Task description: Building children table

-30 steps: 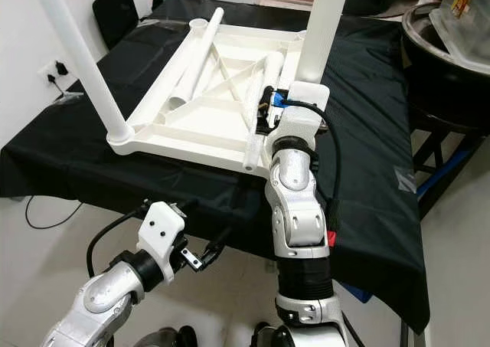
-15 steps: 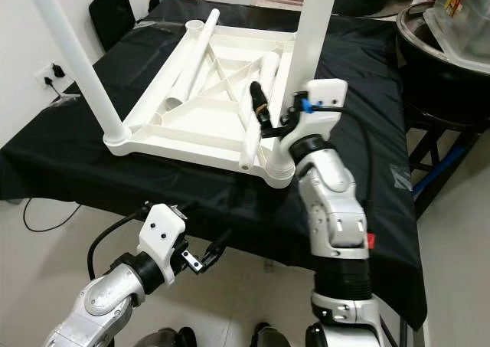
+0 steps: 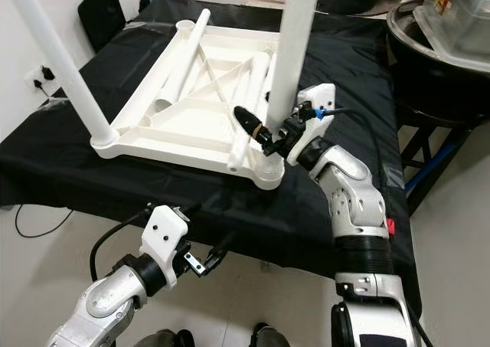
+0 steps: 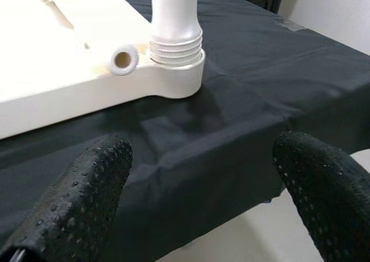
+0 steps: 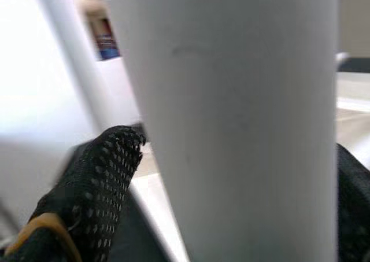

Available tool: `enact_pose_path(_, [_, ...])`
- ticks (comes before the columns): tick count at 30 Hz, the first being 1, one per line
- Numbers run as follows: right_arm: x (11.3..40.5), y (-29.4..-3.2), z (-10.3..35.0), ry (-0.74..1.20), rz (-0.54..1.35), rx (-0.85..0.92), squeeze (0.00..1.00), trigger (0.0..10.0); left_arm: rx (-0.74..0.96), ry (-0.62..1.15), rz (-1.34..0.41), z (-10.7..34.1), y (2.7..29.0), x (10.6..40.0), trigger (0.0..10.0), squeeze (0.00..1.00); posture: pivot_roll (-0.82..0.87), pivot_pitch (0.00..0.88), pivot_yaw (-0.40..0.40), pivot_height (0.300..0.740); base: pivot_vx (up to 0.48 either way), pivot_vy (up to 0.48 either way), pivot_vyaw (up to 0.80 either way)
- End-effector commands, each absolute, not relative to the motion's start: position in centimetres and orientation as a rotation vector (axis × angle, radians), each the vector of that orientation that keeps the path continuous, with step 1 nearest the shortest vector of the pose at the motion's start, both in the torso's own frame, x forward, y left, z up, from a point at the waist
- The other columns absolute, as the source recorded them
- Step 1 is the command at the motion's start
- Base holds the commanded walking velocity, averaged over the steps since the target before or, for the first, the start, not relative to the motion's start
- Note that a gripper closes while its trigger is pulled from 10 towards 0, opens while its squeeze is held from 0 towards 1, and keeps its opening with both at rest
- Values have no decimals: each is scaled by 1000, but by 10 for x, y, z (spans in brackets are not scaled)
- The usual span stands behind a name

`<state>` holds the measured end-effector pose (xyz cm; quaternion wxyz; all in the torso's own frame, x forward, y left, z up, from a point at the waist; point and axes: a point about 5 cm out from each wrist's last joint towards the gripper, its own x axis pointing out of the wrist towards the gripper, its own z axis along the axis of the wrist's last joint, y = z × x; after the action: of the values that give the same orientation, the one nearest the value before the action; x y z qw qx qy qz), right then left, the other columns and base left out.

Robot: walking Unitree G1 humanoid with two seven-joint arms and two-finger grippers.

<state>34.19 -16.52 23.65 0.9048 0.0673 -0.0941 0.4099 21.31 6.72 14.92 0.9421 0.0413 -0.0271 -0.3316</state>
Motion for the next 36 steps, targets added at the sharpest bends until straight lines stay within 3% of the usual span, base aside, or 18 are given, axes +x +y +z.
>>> enact_pose_path(1, [342,-155,236,-177,916,148,0,10000,81,-62,-690,150,66,209,10000,0,135,138,-14,740,0,0,0])
enact_pose_path(4, [348,-155,236,-175,943,116,0,10000,81,-61,-691,149,66,209,10000,0,137,140,-20,740,0,0,0])
enact_pose_path(5, [351,-155,237,-178,930,114,0,8627,82,-61,-691,149,65,209,10000,0,137,140,-20,740,0,0,0])
enact_pose_path(7, [351,-155,237,-178,930,114,0,8627,82,-61,-691,149,65,209,10000,0,137,140,-20,740,0,0,0])
enact_pose_path(8, [354,-155,238,-179,927,112,0,3608,81,-61,-691,149,65,210,10000,0,136,142,-21,740,0,0,0])
enact_pose_path(11, [354,-155,238,-179,927,112,0,3608,81,-61,-691,149,65,210,10000,0,136,142,-21,740,0,0,0])
enact_pose_path(12, [358,-156,240,-189,900,110,0,0,83,-62,-691,150,65,210,10000,0,137,143,-22,740,0,0,0])
enact_pose_path(17, [363,-158,242,-207,839,98,0,0,84,-63,-689,150,65,210,10000,0,135,144,-21,740,0,0,0])
enact_pose_path(19, [372,-166,239,-200,650,40,0,0,87,-65,-684,150,66,210,10000,0,135,146,-21,740,0,0,0])
enact_pose_path(20, [372,-166,239,-200,650,40,0,0,87,-65,-684,150,66,210,10000,0,135,146,-21,740,0,0,0])
enact_pose_path(22, [371,-182,226,-170,360,-1,0,0,89,-63,-677,149,66,211,10000,0,128,147,-16,740,0,0,0])
enact_pose_path(23, [369,-185,225,-169,305,-13,0,0,90,-62,-678,149,66,211,10000,0,127,149,-14,740,0,0,0])
enact_pose_path(27, [367,-188,224,-170,234,-22,0,0,91,-62,-680,149,66,211,10000,0,127,149,-14,740,0,0,0])
enact_pose_path(32, [348,-184,219,-153,-59,-17,0,0,96,-77,-673,152,66,213,10000,0,121,156,-11,740,0,0,0])
enact_pose_path(36, [342,-177,220,-173,-155,-9,0,0,95,-85,-664,153,66,213,10000,0,121,158,-9,740,0,0,0])
